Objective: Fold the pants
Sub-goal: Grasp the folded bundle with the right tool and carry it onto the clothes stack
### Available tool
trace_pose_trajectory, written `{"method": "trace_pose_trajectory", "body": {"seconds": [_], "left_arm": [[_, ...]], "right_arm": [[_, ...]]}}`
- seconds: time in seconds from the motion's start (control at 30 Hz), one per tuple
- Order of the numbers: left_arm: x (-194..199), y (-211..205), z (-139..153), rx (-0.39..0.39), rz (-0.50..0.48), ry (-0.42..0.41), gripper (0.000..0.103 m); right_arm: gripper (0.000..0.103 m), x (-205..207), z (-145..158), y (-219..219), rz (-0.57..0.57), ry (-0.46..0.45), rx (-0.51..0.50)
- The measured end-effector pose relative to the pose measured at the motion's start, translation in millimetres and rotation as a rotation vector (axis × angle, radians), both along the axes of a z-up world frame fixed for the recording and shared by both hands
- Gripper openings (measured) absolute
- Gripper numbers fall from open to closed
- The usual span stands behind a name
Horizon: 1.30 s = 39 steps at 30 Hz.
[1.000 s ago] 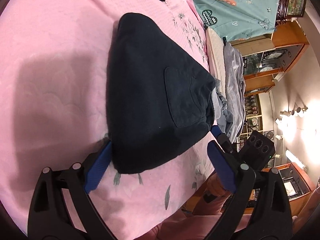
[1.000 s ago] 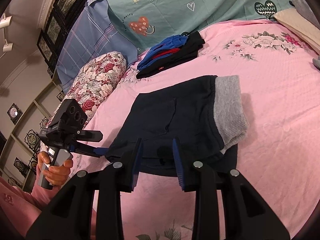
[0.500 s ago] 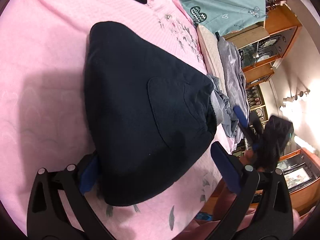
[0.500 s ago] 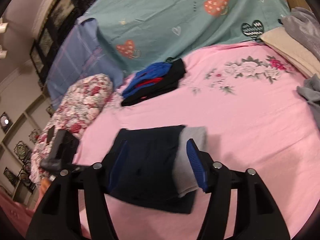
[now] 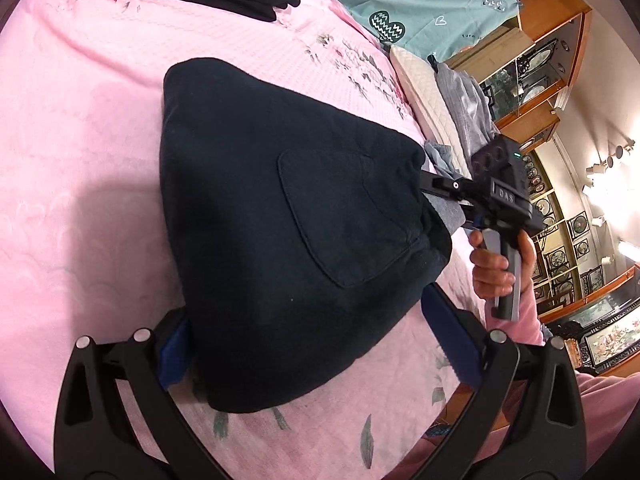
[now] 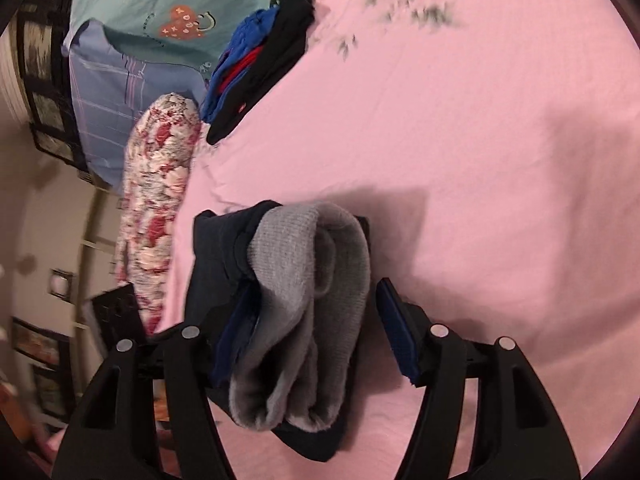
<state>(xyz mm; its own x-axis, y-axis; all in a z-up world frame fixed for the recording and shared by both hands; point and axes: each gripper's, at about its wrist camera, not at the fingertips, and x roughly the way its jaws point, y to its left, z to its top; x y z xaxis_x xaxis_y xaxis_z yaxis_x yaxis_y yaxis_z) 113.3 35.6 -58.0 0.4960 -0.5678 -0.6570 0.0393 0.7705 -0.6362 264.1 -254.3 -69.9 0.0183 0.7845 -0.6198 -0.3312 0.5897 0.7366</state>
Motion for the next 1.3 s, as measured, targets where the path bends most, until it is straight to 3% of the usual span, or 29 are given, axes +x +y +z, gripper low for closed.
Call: {"method": "trace_pose_trajectory", "body": {"seconds": [0.23, 0.37, 0.5, 0.6, 0.67, 0.77, 0.83, 1.0, 1.1, 1.2, 1.3], "left_arm": [[-1, 2, -2, -0.007, -0.002, -0.005, 0.101], [-1, 2, -2, -0.008, -0.001, -0.009, 0.101], [-4, 3, -2, -0.015, 0.016, -0.012, 0.101], [-5, 6, -2, -0.029, 0.043, -0.014, 0.098], [-7, 10, -1, -0.037, 0.068, -0.014, 0.073], [-12, 23, 9, -0.070, 0.085, -0.058, 0.058], [-12, 29, 21, -0.073, 0.081, -0.097, 0.056], [3, 54, 64, 0.071, 0.117, -0.249, 0.056], [26, 83, 81, 0.133, 0.145, -0.311, 0.059], [61, 120, 67, 0.196, 0.178, -0.287, 0.061], [89, 151, 25, 0.233, 0.227, -0.180, 0.060]], "right_arm": [[0.073, 0, 6, 22, 0.074, -0.033, 0.010], [0.073, 1, 7, 24, 0.081, -0.028, 0.007], [0.049, -4, 9, 27, 0.076, -0.080, -0.075], [0.037, -11, 15, 29, 0.069, -0.121, -0.090], [0.034, -15, 23, 29, 0.067, -0.149, -0.089], [0.032, -20, 45, 32, 0.085, -0.202, -0.037], [0.032, -20, 65, 39, 0.104, -0.253, 0.015], [0.032, 6, 108, 80, 0.138, -0.395, 0.114], [0.032, 36, 114, 110, 0.152, -0.426, 0.176], [0.032, 74, 98, 144, 0.149, -0.424, 0.193], [0.033, 108, 53, 174, 0.137, -0.383, 0.100]]}}
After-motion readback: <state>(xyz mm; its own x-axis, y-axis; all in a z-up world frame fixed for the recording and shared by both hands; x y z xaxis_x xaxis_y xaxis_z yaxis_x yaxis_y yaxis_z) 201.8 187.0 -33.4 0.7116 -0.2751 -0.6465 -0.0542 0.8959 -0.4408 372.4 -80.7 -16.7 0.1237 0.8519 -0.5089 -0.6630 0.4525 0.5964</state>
